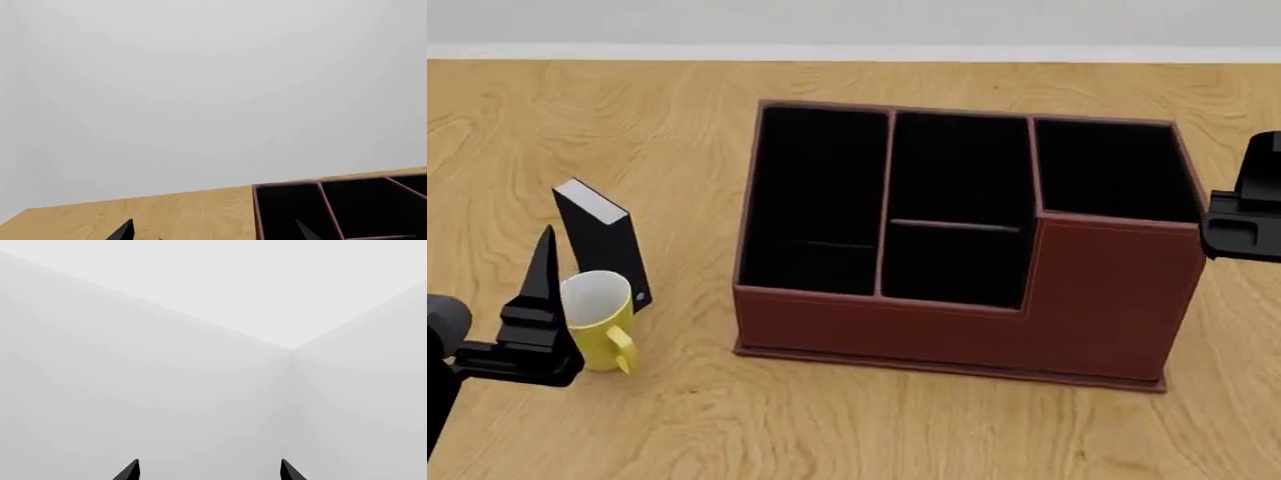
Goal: Pick up the book and place it in the back compartment of the caddy.
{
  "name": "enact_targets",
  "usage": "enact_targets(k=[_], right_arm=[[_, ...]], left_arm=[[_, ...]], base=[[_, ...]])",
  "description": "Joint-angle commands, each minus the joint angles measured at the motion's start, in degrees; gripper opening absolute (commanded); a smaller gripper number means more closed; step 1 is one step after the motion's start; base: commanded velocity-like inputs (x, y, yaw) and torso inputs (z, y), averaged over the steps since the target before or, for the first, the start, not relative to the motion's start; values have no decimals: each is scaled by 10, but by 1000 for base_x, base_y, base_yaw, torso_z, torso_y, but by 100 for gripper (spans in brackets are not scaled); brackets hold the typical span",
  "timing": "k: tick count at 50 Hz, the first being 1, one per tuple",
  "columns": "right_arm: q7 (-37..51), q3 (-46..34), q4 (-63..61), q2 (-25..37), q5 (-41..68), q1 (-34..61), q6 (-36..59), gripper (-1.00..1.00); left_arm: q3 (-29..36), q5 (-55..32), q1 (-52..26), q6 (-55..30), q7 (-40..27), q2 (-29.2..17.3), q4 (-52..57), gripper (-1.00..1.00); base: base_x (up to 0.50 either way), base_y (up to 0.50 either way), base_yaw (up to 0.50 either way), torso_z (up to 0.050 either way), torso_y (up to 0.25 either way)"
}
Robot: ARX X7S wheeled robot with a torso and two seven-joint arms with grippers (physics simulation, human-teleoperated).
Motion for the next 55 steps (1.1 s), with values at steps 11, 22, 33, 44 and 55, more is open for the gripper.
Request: enact_targets(k=[11,22,33,44,55], right_arm=[[6,-6,3,8,7,4,-8,100],[8,-6,3,11,6,-3,-14,100],[12,1,1,16,12,-10,-19,100],[13,-1,2,16,8,-17,-26,100],[16,8,2,17,8,-26,-37,100]], left_arm=[[0,-3,3,8,-1,-5,3,100],[2,-5,6,12,-1,-8,2,100],[2,-8,8,10,-3,-11,8,100],[1,-12,12,15,-1,-14,8,100],[2,-12,10,16,-4,-15,4,100]], base=[[337,0,0,0,1],[337,0,0,0,1],[337,0,0,0,1],[338,0,0,0,1],[271,0,0,0,2]])
